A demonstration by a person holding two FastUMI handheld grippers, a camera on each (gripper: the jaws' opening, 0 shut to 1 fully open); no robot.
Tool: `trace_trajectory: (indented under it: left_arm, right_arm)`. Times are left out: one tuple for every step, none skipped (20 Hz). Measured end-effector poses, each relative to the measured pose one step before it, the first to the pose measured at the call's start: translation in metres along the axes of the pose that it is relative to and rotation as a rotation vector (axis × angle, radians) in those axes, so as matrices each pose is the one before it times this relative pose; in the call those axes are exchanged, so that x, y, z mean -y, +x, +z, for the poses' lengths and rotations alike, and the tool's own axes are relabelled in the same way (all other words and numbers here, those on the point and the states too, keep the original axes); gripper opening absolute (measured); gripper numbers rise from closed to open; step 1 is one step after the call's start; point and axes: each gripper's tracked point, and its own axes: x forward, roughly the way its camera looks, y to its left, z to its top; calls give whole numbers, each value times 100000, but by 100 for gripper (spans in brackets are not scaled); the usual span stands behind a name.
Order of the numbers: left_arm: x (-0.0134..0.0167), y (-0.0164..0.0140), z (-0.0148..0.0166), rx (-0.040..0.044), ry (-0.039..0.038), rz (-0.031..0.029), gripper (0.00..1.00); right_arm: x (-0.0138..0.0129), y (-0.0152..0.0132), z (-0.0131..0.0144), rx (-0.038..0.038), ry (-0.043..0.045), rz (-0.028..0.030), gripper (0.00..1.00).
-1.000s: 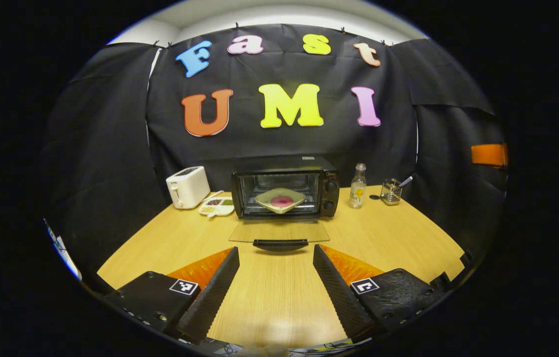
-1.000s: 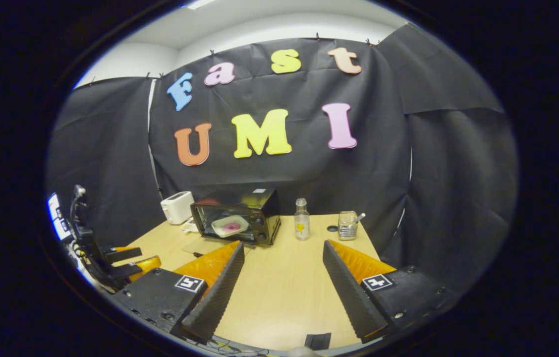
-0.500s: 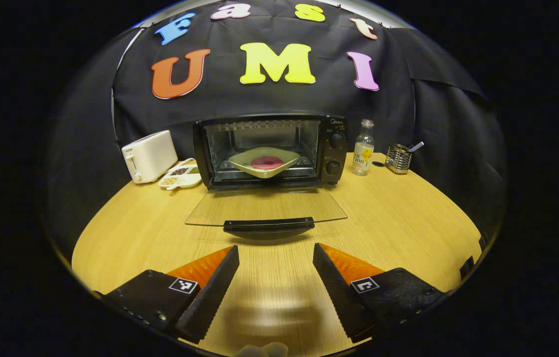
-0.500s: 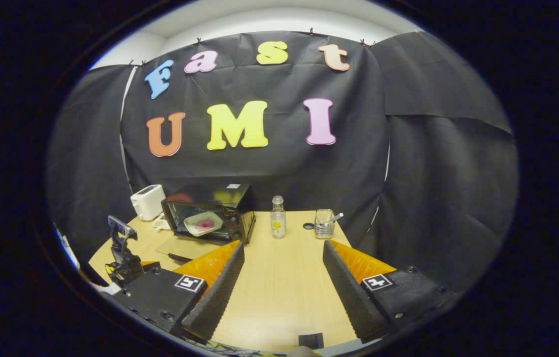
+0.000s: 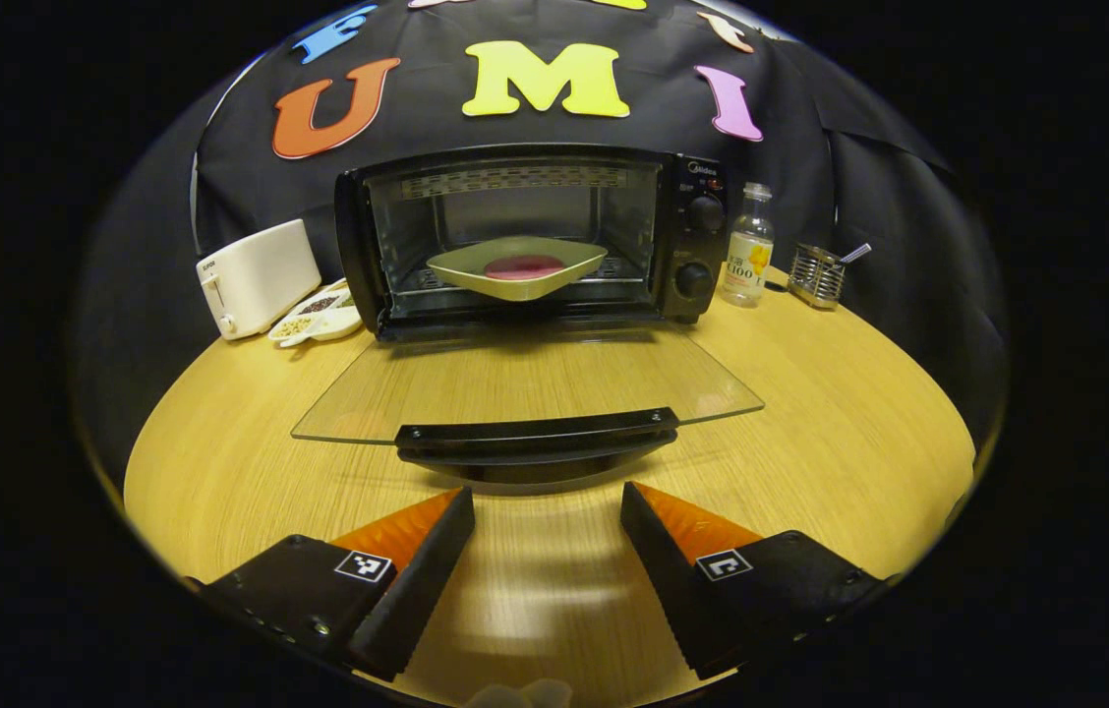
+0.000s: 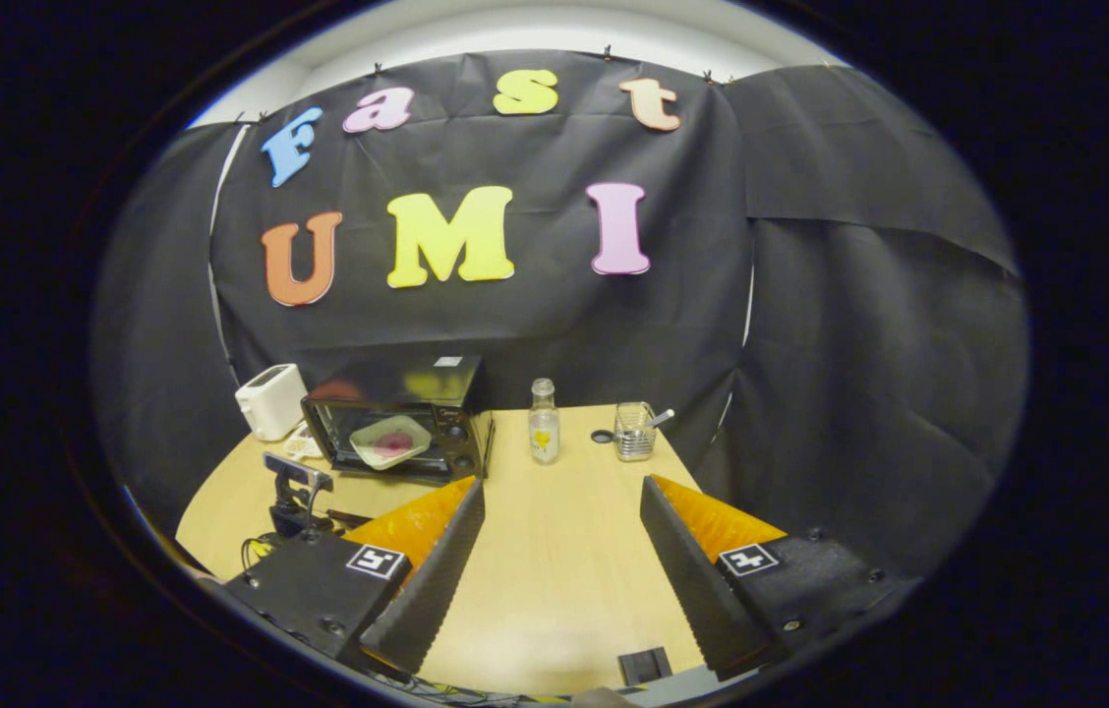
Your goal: Open the electric oven with the left hand, put the food in, and close the electric oven.
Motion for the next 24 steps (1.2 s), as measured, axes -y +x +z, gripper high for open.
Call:
trace_trajectory:
  left_arm:
    - [-132,267,-54,-201,172,352,96]
    - [-67,251,434,1116,438,-115,100]
    - [-162,180,-185,-1039,-246,422,97]
    - [10,143,199,250,-322,216,97]
    - [-24,-30,15,-618,-559,190,97]
    - [-30,-77,195,218,-202,32,97]
    - [30,-125,200,251,157,-78,97]
    - [12,-250,335,308,423,-95,97]
    - [-85,-174,367,465,277,-171,97]
    - [-60,-179,465,514,-167,-356,97]
    - [-33,-150,490,55,-516,-599,97]
    - [-57,-307,609,390,-808,-243,98]
    - [14,-315,927,1161,-965,-376,98]
    - [-78,-252,907,1229,-113,-195,98]
    - [-61,-130,885,1386,391,-59,98]
    - [-70,-132,1141,1657,754,-149,98]
    - [20,-86,933,1622,567,-351,98]
    - [-98,16,926,1733,486,5,97]
    - [161,-111,744,532,277,-87,97]
    - [-36,51,575,356,4,-86,98]
    - [69,199,704,706,235,-176,98]
    - [-71,203,694,625,915,259,98]
    - [-161,205,820,1040,1198,220,98]
    - [-143,435,610,238,314,153,97]
  right_arm:
    - [138,-72,-110,-475,415,-861,96]
    - [66,44,-49,-439,501,-517,96]
    - [86,48,-107,-443,470,-594,100]
    - [73,36,-18,-15,236,-477,96]
    - [185,75,-17,-104,18,-691,96]
    - [118,-90,-79,-1,86,-256,96]
    - [-34,-55,-63,-164,250,-150,96]
    - [-79,-67,-70,-208,352,220,100]
    - [-89,77,-78,-69,211,40,96]
    - [62,43,-129,-104,427,-22,96]
    - [10,85,-205,-274,482,145,96]
    - [112,56,-180,-213,265,-174,100]
    - [307,18,-237,-74,765,-628,100]
    - [111,-143,-90,39,1189,-89,96]
    - [57,-4,-183,-253,970,-246,96]
    - [144,33,-264,-173,1170,-266,96]
    - [154,-56,-197,6,804,-233,96]
    - [83,-15,-201,-121,767,-202,96]
    - [76,-132,-60,119,675,-133,96]
    - [63,-136,-55,217,426,-248,96]
    - [205,-191,-141,224,364,-371,100]
    - [70,-206,-71,192,415,-205,96]
    - [156,-244,2,422,521,-459,96]
    - [201,-239,54,157,646,-585,96]
